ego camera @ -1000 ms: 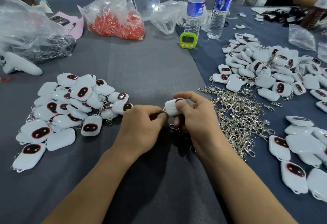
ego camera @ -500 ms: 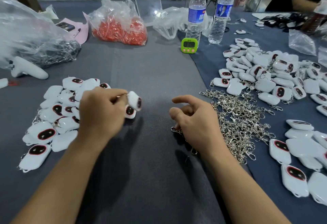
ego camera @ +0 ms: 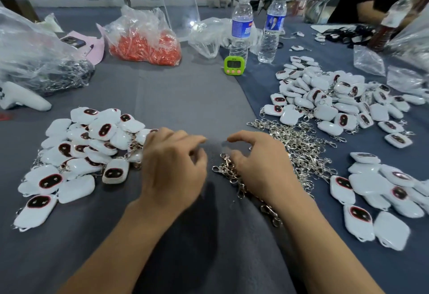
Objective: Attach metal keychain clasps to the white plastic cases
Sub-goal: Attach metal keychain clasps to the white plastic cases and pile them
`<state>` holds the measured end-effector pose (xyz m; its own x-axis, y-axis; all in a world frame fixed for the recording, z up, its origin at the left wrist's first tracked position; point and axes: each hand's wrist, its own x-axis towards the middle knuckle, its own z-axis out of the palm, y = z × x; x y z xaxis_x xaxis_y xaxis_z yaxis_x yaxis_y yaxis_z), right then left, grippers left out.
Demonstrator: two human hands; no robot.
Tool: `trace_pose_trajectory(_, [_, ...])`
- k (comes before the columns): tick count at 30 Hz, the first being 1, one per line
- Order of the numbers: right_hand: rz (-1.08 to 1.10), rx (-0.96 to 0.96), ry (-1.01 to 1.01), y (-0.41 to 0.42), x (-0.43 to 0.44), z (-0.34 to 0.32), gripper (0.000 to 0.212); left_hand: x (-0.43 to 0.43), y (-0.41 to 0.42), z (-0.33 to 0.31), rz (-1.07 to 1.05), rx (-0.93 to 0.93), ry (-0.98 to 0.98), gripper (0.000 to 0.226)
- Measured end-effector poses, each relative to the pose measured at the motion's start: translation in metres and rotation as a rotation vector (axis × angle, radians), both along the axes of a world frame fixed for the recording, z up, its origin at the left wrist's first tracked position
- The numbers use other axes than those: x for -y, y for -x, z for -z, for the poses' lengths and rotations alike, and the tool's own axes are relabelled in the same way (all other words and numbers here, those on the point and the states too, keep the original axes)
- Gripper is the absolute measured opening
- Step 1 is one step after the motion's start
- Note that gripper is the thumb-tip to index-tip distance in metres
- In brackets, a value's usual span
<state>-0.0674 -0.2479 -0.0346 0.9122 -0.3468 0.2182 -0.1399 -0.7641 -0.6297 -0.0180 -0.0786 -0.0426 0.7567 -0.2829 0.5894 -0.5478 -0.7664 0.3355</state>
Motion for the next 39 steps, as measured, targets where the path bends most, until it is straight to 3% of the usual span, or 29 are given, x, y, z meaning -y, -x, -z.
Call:
trace_pose_trajectory(3, [0.028, 0.019, 0.176, 0.034, 0.027, -0.010, 0.041, 0.028, 0.022, 0.001, 0.222, -0.086, 0.004, 0.035])
trace_pose_trajectory(7, [0.275, -0.137, 0.311, 0.099, 0.089, -0.017, 0.064, 0.082, 0.064, -0.001, 0.451, -0.248, 0.067, 0.050])
trace_pose_trajectory(13, [0.729, -0.157, 0.178, 0.179, 0.175, -0.010, 0.079, 0.181, 0.116, 0.005, 0.665, -0.414, 0.031, 0.069])
trace_pose_trajectory(17, [0.670, -0.129, -0.076, 0.171, 0.188, 0.011, 0.058, 0.222, 0.129, 0.012, 0.654, -0.451, -0.063, 0.072])
trace_pose_trajectory(22, [0.459, 0.001, -0.002, 0.155, 0.174, 0.026, 0.028, 0.226, 0.122, 0.029, 0.638, -0.314, -0.267, 0.067])
trace_pose_trajectory(28, [0.294, 0.090, -0.014, 0.124, 0.133, 0.027, 0.017, 0.183, 0.106, 0.028, 0.582, -0.281, -0.150, 0.062])
trace_pose_trajectory(31, [0.315, 0.148, -0.230, 0.105, 0.094, 0.023, 0.025, 0.160, 0.100, 0.024, 0.604, -0.385, 0.069, 0.060])
trace_pose_trajectory(35, [0.264, 0.375, -0.824, 0.080, 0.049, 0.013, 0.024, 0.142, 0.092, 0.013, 0.589, -0.517, 0.455, 0.052])
trace_pose_trajectory(39, [0.200, 0.473, -1.022, 0.047, 0.021, 0.011, 0.029, 0.124, 0.073, 0.008, 0.539, -0.523, 0.647, 0.055])
